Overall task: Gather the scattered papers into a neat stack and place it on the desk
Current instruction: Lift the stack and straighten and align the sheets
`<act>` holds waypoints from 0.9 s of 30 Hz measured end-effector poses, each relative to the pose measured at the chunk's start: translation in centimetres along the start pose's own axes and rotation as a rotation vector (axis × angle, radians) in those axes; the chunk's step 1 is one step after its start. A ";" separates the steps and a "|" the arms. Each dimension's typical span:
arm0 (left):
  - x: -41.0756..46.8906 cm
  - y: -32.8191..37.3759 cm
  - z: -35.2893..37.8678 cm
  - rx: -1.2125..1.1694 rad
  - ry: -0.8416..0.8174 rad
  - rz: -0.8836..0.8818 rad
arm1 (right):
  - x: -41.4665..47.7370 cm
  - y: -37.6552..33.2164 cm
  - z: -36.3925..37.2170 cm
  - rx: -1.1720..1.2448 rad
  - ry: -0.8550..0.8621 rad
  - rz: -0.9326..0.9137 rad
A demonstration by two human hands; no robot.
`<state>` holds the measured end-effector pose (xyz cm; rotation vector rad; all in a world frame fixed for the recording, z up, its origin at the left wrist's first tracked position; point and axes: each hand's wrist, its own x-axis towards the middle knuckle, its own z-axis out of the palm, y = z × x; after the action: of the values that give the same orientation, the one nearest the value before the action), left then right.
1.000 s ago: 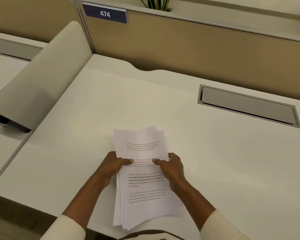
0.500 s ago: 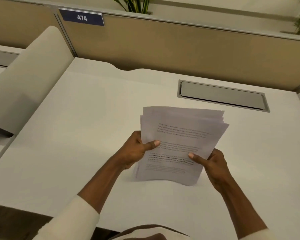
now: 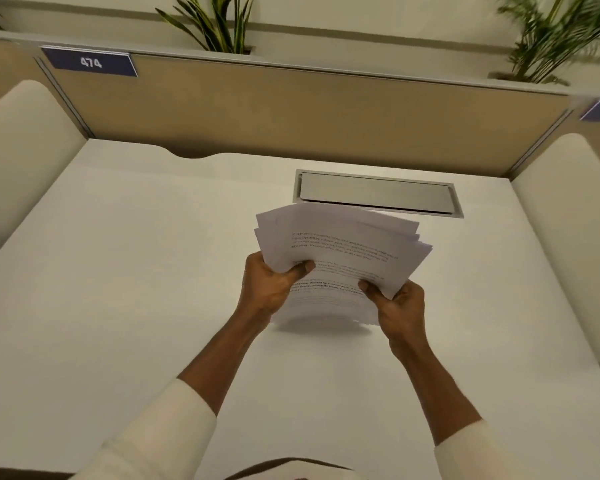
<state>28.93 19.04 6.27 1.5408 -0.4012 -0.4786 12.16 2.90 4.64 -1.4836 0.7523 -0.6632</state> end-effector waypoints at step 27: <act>0.7 -3.9 5.1 -0.047 0.150 -0.100 | 4.5 1.4 -1.8 0.091 -0.061 0.011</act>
<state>26.63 14.48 2.35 1.5444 -0.1971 -0.4436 13.47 -1.79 3.13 -1.4091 0.6747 -0.6336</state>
